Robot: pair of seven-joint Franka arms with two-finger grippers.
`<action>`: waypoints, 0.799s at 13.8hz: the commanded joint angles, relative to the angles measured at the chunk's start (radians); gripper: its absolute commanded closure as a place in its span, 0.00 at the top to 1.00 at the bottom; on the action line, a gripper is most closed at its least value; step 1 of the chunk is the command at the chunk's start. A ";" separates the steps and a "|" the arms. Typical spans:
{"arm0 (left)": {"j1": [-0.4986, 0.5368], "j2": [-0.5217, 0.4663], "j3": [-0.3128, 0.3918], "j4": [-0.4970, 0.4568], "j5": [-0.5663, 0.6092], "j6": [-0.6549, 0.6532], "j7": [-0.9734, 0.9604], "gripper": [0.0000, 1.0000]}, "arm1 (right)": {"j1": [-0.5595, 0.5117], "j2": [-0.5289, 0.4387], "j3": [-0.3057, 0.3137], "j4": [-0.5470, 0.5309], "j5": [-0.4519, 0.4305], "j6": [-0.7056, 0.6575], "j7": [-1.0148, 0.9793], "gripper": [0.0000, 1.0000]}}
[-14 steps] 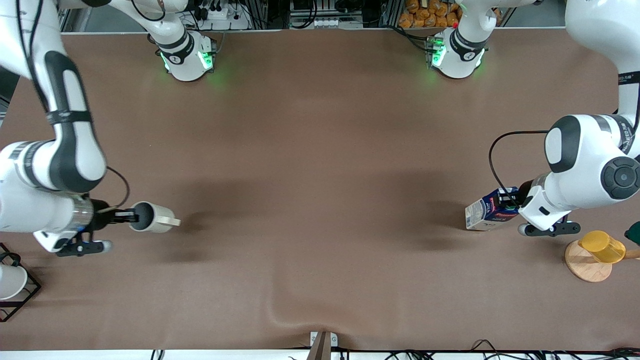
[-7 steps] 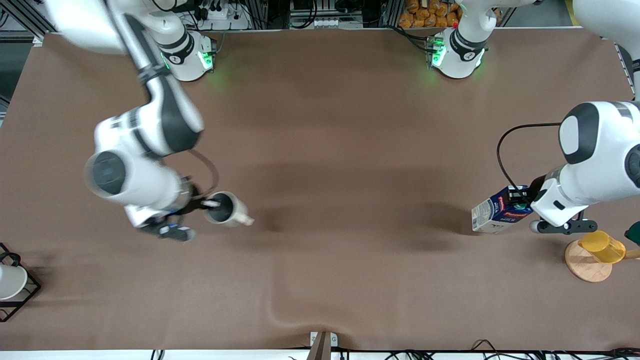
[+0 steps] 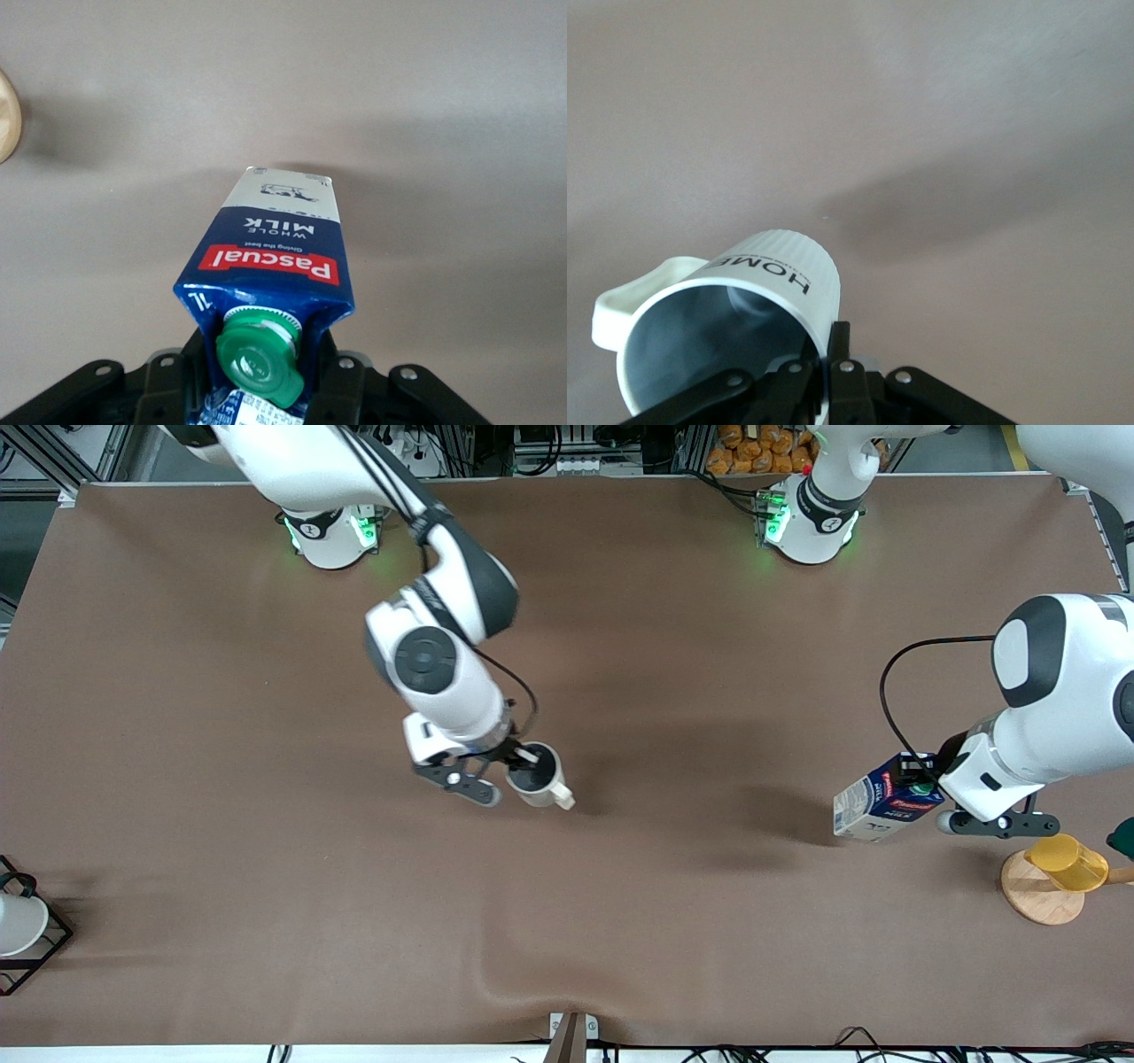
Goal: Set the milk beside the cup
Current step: 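Move the mug with the right gripper while the left gripper carries the carton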
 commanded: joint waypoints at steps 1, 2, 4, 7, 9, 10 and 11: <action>-0.009 -0.016 -0.016 0.011 0.018 -0.034 0.015 0.46 | 0.061 0.087 -0.024 0.045 -0.054 0.094 0.116 0.00; -0.007 -0.016 -0.030 0.011 0.016 -0.038 0.015 0.46 | 0.068 0.102 -0.024 0.050 -0.060 0.102 0.127 0.00; -0.007 -0.018 -0.039 0.011 0.016 -0.043 0.015 0.46 | 0.091 0.119 -0.024 0.063 -0.060 0.102 0.132 0.00; -0.007 -0.030 -0.068 0.011 0.013 -0.057 0.010 0.46 | 0.137 0.177 -0.037 0.096 -0.083 0.104 0.182 0.00; -0.009 -0.034 -0.094 0.013 0.004 -0.080 -0.013 0.46 | 0.142 0.184 -0.038 0.099 -0.090 0.099 0.184 0.06; -0.009 -0.036 -0.113 0.013 0.004 -0.083 -0.034 0.46 | 0.139 0.182 -0.038 0.099 -0.090 0.095 0.184 0.52; -0.010 -0.036 -0.133 0.014 0.004 -0.084 -0.048 0.46 | 0.139 0.181 -0.038 0.099 -0.090 0.095 0.185 1.00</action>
